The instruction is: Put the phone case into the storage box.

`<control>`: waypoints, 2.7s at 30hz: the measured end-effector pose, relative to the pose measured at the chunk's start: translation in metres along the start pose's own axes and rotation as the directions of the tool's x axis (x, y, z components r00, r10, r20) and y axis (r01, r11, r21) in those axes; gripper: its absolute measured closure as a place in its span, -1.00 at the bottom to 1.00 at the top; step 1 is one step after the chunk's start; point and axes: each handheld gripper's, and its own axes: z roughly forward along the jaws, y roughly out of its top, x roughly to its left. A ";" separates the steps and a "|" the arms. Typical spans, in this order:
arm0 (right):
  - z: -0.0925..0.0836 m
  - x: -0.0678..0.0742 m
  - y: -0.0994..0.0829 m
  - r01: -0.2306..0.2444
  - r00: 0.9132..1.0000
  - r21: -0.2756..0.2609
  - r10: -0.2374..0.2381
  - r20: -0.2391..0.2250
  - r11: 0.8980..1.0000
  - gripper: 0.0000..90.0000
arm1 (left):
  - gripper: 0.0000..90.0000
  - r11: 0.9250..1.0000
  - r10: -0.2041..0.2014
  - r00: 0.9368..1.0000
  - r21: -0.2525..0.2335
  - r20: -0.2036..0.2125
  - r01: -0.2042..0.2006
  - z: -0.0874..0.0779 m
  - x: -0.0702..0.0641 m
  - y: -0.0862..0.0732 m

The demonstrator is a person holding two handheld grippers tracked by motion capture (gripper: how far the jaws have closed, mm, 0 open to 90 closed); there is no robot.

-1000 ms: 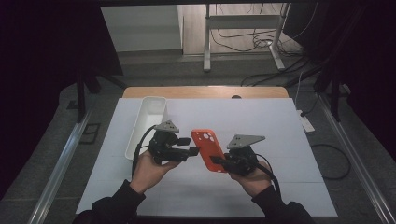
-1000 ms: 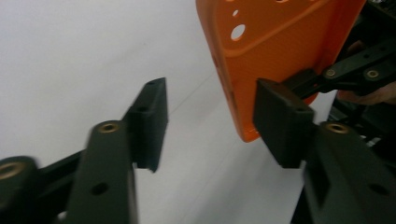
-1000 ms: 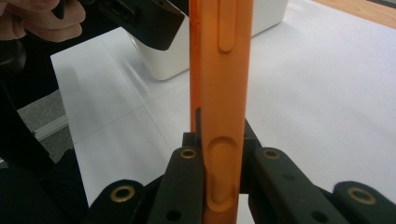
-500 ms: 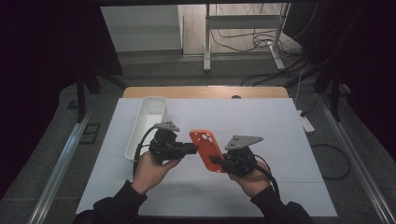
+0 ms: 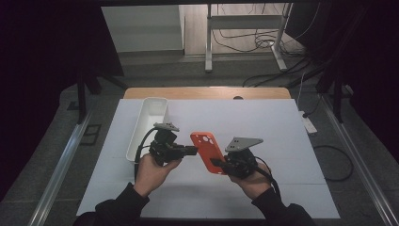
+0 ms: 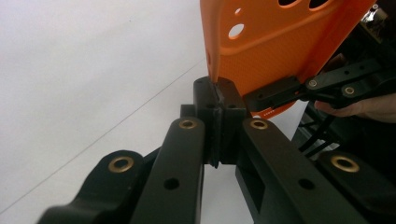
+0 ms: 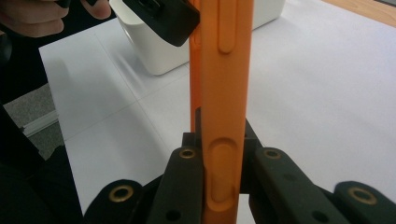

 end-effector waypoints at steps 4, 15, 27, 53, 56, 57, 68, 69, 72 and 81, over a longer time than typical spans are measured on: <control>0.001 0.000 0.000 -0.002 1.000 0.002 0.002 0.005 1.000 0.87 | 0.99 1.000 -0.023 1.000 -0.005 0.009 0.023 0.000 0.001 0.000; 0.004 0.000 -0.001 0.004 0.999 0.009 -0.004 0.032 1.000 0.62 | 0.99 0.996 -0.080 0.997 -0.026 0.013 0.081 0.001 -0.004 0.000; 0.010 0.003 -0.001 0.019 0.997 -0.005 -0.019 0.077 1.000 -0.28 | 0.99 0.995 -0.094 0.996 -0.024 -0.005 0.094 0.004 -0.006 0.001; -0.001 0.004 -0.006 0.021 0.995 0.003 -0.021 0.096 1.000 -0.97 | 0.98 0.996 -0.081 0.995 -0.040 -0.063 0.079 -0.011 -0.002 0.006; -0.005 0.002 -0.008 0.013 0.995 0.005 -0.013 0.096 1.000 -0.99 | 0.99 0.997 -0.076 0.995 -0.040 -0.071 0.073 -0.013 0.000 0.006; -0.007 0.001 -0.008 0.011 0.995 0.010 -0.012 0.100 1.000 -1.00 | 0.99 0.997 -0.075 0.994 -0.040 -0.076 0.072 -0.014 0.001 0.007; -0.021 -0.008 -0.018 -0.029 0.993 0.013 0.028 0.114 0.999 -1.00 | 0.99 0.995 -0.085 0.991 -0.050 -0.108 0.080 -0.026 0.015 0.007; -0.021 -0.008 -0.018 -0.029 0.993 0.013 0.028 0.114 0.999 -1.00 | 0.99 0.996 -0.085 0.990 -0.050 -0.110 0.080 -0.027 0.017 0.007; -0.026 -0.010 -0.022 -0.037 0.992 0.017 0.034 0.122 0.999 -1.00 | 0.99 0.995 -0.094 0.989 -0.056 -0.117 0.088 -0.031 0.022 0.007; -0.040 -0.015 -0.032 -0.062 0.987 0.021 0.058 0.147 0.998 -1.00 | 0.99 0.992 -0.110 0.985 -0.076 -0.131 0.101 -0.042 0.032 0.011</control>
